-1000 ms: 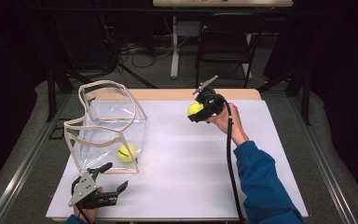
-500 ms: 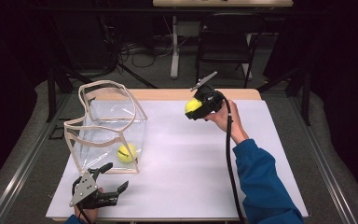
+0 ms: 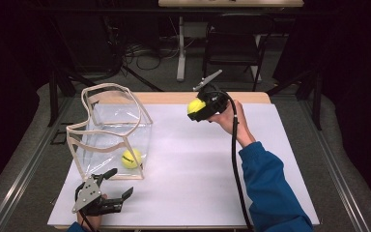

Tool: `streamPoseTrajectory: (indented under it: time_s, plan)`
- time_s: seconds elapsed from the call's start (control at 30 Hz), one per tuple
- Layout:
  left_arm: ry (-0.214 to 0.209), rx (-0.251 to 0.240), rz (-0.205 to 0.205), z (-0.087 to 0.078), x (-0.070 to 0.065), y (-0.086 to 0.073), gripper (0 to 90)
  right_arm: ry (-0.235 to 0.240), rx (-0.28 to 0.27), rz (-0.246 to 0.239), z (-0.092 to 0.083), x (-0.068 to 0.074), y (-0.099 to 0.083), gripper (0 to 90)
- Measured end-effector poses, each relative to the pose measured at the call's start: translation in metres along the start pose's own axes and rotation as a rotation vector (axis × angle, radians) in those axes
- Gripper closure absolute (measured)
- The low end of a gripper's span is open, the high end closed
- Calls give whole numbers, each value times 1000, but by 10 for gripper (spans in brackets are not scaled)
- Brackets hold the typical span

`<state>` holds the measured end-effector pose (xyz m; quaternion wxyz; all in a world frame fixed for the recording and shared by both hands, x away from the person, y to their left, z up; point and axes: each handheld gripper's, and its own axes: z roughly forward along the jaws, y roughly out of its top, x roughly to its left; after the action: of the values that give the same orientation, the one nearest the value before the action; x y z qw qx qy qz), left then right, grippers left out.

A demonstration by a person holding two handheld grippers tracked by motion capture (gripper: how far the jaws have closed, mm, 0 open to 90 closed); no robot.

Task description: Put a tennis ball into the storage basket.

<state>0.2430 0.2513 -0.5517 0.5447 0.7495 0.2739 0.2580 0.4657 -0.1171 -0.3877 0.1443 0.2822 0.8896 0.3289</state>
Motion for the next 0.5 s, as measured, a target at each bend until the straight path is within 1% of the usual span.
streamPoseTrajectory:
  time_s: [0.27,0.4,0.47,0.5]
  plan:
    - [-4,0,-3,0,1,0,159,16,-22,-8,-2,4,10,265]
    - [-8,1,-7,0,1,0,159,26,-33,-4,-2,5,14,265]
    - [-14,5,-10,1,1,0,159,22,-22,-7,0,6,17,265]
    - [-17,6,-3,1,1,0,159,21,-22,-10,0,6,18,265]
